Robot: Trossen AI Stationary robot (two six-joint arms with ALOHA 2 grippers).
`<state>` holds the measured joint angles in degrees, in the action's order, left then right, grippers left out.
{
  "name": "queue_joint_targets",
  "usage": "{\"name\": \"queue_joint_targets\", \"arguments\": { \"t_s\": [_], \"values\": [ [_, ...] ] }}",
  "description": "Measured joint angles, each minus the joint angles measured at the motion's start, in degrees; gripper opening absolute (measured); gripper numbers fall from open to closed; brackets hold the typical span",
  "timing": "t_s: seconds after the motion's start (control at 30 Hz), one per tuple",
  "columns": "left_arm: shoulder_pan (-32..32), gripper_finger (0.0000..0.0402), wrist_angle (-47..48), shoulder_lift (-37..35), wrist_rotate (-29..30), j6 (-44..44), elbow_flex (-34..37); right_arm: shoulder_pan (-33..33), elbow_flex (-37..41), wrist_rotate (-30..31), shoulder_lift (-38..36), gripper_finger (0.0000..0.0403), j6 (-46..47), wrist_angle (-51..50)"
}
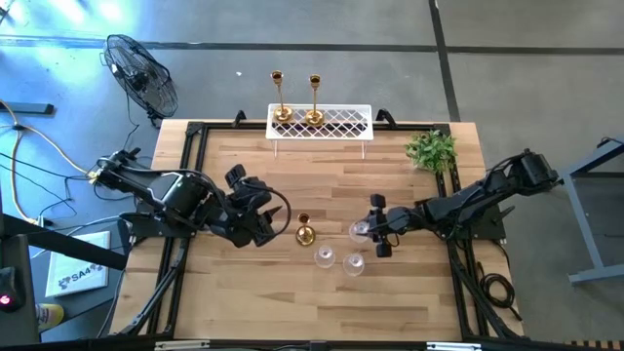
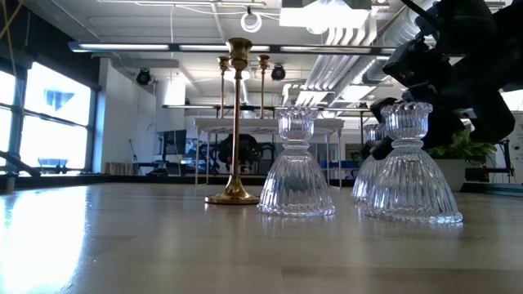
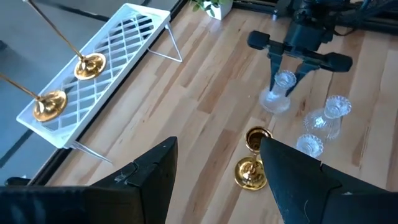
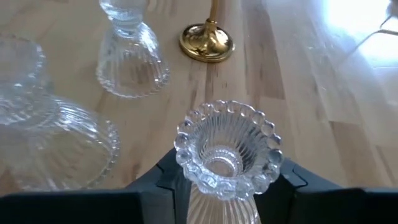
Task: Pick & Place candle stick holders
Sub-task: Put the top glass candle holder on the shelf
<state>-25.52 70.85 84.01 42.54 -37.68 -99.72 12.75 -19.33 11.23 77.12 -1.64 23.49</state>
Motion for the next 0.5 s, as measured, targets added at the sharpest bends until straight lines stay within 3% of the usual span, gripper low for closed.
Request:
{"name": "queue_joint_targets", "arguments": {
  "t_s": [0.23, 0.5],
  "values": [
    [0.02, 0.0225, 0.01, 1.79, -0.36, 1.73, 0.04, 0.00, 0.00, 2.95, 0.00, 0.0120, -0.71, 0.14],
    [0.02, 0.0225, -4.54, 8.29, 11.50, 14.94, 0.11, 0.94, -2.41, 2.22, -6.30, 0.0120, 0.41, -1.89]
  ]
}}
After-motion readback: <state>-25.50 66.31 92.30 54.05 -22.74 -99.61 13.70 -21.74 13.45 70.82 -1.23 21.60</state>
